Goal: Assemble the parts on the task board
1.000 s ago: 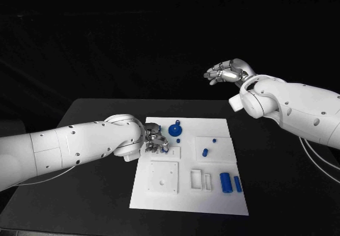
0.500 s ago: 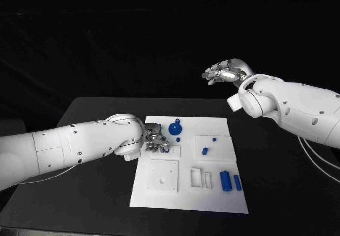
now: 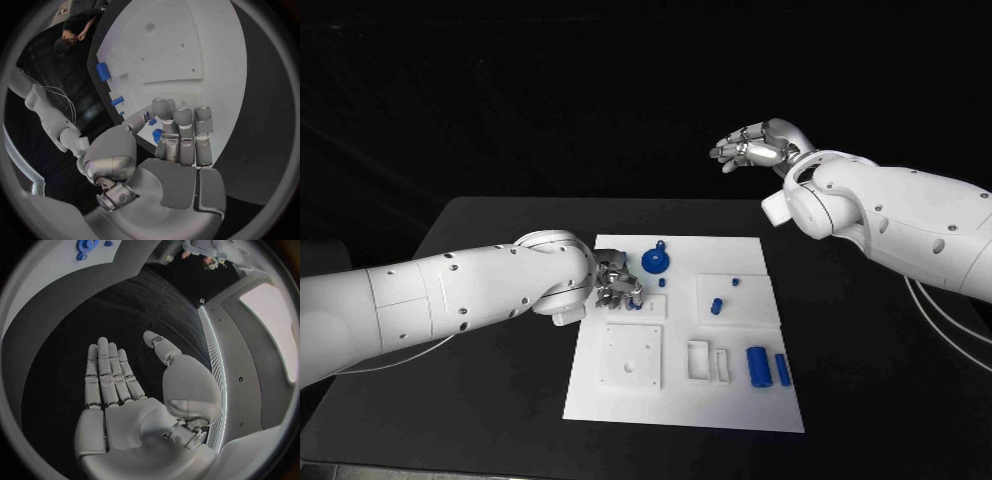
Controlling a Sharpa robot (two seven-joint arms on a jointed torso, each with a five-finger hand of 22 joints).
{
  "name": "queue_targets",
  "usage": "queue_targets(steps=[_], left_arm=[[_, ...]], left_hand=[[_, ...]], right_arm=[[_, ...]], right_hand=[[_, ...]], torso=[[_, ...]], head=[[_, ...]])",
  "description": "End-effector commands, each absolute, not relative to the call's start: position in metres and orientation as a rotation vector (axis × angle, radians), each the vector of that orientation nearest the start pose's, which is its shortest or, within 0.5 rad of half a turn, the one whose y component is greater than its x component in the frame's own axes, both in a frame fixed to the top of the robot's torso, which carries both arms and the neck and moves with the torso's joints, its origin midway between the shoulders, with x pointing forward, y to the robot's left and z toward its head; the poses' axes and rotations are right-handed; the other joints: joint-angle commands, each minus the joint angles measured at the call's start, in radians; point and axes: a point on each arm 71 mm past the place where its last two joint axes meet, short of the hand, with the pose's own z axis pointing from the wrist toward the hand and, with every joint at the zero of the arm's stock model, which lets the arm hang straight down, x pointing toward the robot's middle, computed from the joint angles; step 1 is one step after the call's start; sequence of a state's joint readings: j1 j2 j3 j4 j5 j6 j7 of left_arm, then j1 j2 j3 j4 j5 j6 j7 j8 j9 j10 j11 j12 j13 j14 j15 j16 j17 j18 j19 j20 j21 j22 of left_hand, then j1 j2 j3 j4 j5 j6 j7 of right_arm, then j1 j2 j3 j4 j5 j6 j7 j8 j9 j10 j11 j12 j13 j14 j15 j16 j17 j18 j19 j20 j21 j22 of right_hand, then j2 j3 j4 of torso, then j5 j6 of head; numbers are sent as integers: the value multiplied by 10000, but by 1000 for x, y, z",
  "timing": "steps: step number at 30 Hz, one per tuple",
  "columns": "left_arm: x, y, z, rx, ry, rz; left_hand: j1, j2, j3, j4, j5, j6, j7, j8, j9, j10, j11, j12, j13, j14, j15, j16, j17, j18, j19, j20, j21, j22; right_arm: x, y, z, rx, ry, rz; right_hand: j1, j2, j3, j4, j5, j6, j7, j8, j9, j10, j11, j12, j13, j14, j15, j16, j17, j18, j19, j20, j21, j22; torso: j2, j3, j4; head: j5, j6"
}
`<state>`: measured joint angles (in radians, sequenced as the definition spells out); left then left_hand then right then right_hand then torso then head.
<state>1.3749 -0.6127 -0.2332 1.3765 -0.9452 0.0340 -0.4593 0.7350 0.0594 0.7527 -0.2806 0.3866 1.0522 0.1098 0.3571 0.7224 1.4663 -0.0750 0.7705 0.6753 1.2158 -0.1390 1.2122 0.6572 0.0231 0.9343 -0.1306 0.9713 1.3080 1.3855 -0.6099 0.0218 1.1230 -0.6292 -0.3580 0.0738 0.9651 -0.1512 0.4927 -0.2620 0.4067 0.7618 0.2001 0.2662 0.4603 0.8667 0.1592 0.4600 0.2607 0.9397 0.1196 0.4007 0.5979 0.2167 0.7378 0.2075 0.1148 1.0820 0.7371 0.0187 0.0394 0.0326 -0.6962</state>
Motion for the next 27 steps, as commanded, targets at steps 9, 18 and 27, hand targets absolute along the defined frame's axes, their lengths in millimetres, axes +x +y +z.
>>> queue_targets(steps=[9, 18, 27], left_arm=[[504, 142, -213, -932, 23038, -5002], [502, 141, -214, -734, 23236, -5036], [501, 141, -215, -580, 23306, -4985]], left_hand=[[-122, 72, 33, 98, -66, 1277, -1014, 13, 37, -314, -266, 79, -41, 6, -295, 69, -43, 8, -69, -1290, 48, 94], [-257, 94, 20, 226, -190, 1399, -1041, 19, 92, -315, -290, 133, -100, 7, -294, 125, -104, 9, -81, -1292, 73, 70], [-413, 130, -14, 452, -511, 1565, -1078, 11, 152, -286, -316, 278, -139, 36, -306, 255, -153, 23, -77, -1303, 122, 42]], right_arm=[[588, -207, -85, 5730, 14543, 10359], [588, -206, -87, 5745, 14685, 10327], [588, -205, -88, 5630, 14724, 10283]], right_hand=[[55, 9, -48, 22, 55, -71, 231, 48, -28, 6, 76, -45, -63, -41, 75, -72, -2, -57, -90, -7, -37, 16], [53, 9, -60, 40, 67, -97, 242, 39, -51, -2, 85, -46, -134, -71, 90, -123, 3, -54, -141, 11, -60, 24], [182, 41, -49, -45, 16, -108, 245, 44, -78, -5, 91, -35, -230, -76, 100, -170, 25, -37, -184, 29, -75, 46]], torso=[[-8, -2, 6], [-6, -3, 1], [-6, -5, -5]], head=[[1, 1], [2, -7], [3, -33]])
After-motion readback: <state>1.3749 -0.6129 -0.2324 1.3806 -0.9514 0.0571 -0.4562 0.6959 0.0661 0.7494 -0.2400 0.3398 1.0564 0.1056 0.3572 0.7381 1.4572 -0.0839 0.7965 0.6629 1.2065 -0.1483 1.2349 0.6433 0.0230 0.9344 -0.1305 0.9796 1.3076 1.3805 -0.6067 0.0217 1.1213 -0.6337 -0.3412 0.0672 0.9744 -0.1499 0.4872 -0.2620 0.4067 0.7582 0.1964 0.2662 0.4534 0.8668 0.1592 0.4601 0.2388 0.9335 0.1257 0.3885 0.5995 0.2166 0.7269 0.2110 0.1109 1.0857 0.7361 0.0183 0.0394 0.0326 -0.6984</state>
